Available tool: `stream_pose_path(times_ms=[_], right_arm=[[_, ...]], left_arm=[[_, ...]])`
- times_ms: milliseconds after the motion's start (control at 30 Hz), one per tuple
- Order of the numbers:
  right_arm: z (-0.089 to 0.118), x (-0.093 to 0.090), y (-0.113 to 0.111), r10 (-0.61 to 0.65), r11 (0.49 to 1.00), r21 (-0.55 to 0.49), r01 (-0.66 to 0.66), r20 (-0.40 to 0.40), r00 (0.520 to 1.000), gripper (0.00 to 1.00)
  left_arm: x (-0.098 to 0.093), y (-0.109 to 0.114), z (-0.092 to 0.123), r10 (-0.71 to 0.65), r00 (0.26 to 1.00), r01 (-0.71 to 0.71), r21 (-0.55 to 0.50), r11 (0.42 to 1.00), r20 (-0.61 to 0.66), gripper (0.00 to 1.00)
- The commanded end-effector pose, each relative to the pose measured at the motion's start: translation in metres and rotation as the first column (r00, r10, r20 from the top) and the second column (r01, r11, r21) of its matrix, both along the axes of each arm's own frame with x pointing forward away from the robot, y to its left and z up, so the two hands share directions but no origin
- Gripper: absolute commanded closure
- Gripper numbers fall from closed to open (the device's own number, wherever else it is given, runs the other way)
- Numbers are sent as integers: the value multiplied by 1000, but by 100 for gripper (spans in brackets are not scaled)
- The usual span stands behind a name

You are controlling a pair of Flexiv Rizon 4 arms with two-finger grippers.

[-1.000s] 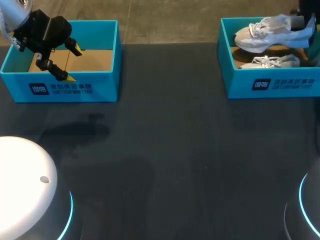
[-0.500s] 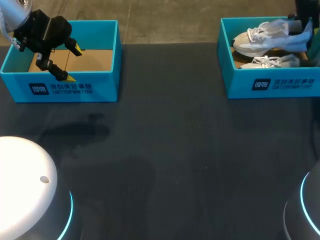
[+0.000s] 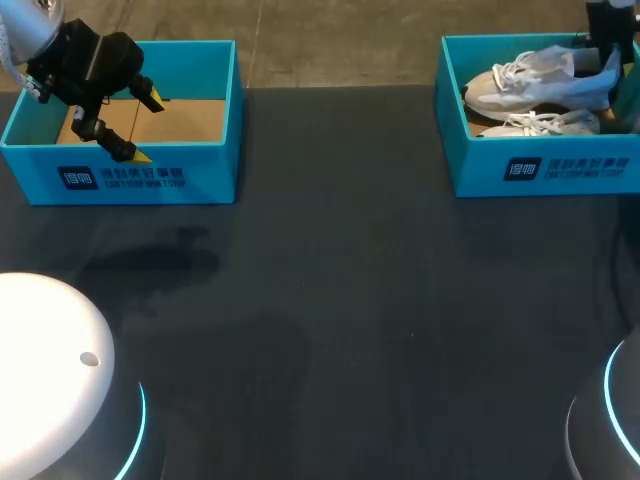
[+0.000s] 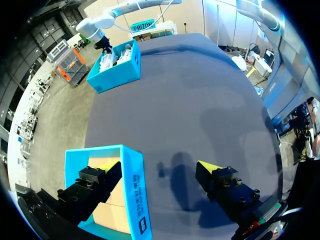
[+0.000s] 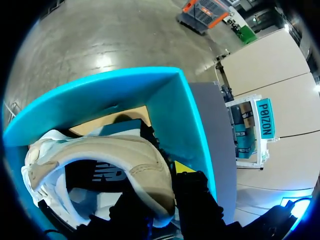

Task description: Take the shoe out of the shoebox, open the shoe tongue, remove and reinsert the insole, then place the shoe into the shoebox

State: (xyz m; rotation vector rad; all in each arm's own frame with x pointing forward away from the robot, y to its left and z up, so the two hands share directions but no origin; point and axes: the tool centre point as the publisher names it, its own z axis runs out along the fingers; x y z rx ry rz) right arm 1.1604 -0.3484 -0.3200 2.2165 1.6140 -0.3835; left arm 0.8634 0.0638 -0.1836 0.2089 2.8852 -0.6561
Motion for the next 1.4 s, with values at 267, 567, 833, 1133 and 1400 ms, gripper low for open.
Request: stream_pose_path(times_ms=[267,567,833,1133,1400], right_arm=[[-18,8,-2,-2,1000,13,3,-19,1000,100],[-26,9,-6,-21,999,25,21,-19,1000,100],[-29,11,-6,-13,999,43,14,-20,1000,100],[-31,11,-7,-10,999,46,11,-20,1000,65],[-23,8,-6,-1,999,53,1,-7,1000,59]], left_arm=[[-1,0,1,0,1000,0,3,1000,0,0],[-1,0,1,0,1000,0,3,1000,0,0],[-1,0,1,0,1000,0,3,1000,0,0],[-1,0,1,0,1000,0,3,1000,0,0],[-1,0,1,0,1000,0,3,1000,0,0]])
